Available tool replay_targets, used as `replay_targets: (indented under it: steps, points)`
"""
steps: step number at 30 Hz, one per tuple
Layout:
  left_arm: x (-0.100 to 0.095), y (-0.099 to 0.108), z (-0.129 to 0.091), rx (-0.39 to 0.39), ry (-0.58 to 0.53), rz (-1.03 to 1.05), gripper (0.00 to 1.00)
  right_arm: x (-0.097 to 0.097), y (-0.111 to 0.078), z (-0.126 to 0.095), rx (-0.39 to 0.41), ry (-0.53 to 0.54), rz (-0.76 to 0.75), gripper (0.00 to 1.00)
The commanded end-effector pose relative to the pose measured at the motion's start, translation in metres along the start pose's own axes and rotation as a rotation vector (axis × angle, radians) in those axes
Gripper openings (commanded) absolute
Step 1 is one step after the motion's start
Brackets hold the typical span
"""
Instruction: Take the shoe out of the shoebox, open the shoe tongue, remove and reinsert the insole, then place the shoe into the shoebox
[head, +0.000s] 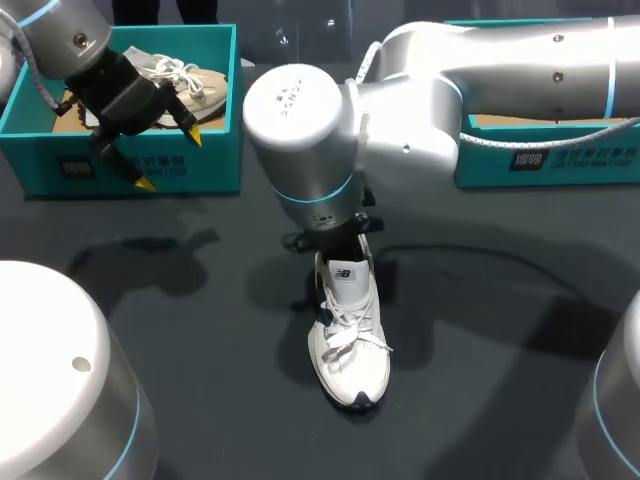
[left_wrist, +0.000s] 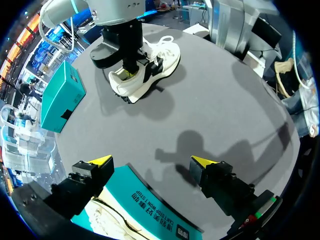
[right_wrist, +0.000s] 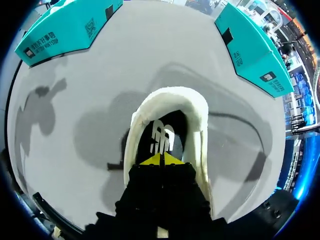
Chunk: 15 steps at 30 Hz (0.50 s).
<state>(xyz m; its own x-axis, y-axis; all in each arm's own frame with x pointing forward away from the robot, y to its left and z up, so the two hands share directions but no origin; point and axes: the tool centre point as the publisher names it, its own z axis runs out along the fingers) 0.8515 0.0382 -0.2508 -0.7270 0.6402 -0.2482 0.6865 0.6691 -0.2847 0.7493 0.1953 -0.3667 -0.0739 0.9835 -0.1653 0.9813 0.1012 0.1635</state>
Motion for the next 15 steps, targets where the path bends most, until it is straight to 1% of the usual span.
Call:
replay_targets:
  steps: [1, 2, 6, 14, 15]
  points:
    - [0.000, 0.000, -0.001, -0.002, 0.001, 0.001, 1.00, -0.015, 0.007, -0.016, 0.052, 0.052, -0.015, 0.00]
    - [0.000, 0.000, -0.001, -0.002, 0.001, 0.001, 1.00, -0.015, 0.006, -0.017, 0.072, 0.065, -0.025, 0.00]
    - [0.000, 0.000, -0.001, -0.002, 0.001, 0.001, 1.00, -0.014, 0.004, -0.020, 0.105, 0.083, -0.026, 0.00]
    - [0.000, 0.000, -0.001, -0.002, 0.001, 0.001, 1.00, -0.013, -0.004, -0.026, 0.149, 0.110, -0.033, 0.00]
    - [0.000, 0.000, -0.001, -0.002, 0.001, 0.001, 1.00, -0.012, -0.004, -0.027, 0.156, 0.111, -0.033, 0.01]
